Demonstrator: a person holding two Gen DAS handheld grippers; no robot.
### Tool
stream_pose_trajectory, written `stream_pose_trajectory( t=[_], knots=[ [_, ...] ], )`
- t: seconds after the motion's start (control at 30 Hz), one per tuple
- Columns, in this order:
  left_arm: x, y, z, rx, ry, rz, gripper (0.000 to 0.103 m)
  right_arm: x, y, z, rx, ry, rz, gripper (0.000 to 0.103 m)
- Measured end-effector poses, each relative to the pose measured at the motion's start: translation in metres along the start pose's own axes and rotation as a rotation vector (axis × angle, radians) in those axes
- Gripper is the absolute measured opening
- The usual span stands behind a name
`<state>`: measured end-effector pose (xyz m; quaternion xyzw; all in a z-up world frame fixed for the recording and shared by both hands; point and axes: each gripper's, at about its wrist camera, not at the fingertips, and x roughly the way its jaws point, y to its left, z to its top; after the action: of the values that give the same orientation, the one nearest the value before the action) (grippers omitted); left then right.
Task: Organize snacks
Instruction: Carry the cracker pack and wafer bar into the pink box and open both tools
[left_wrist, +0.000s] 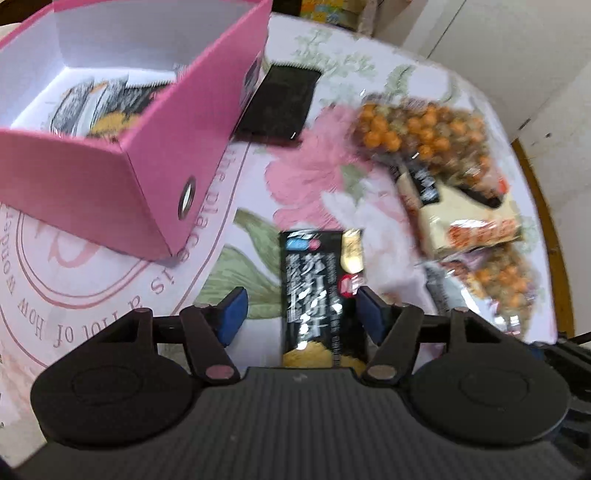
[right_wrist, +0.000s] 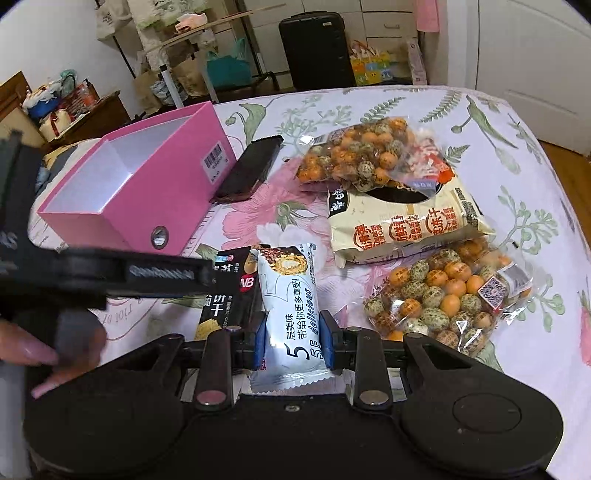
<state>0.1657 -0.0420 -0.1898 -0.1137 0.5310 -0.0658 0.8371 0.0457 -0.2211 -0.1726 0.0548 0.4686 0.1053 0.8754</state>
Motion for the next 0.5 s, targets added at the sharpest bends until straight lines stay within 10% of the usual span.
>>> stream_pose_trajectory(
  t=[0.3,0.5],
  knots=[
    [0.002,-0.005,-0.003,0.032,0.043,-0.082,0.040,0.012,-0.001,-0.003,0.007,0.042,-0.025,0.034],
    [0.001,-0.004,-0.005,-0.002,0.064,-0.090,0.055,0.011,0.002,-0.004,0.007,0.045,-0.042,0.034]
  ],
)
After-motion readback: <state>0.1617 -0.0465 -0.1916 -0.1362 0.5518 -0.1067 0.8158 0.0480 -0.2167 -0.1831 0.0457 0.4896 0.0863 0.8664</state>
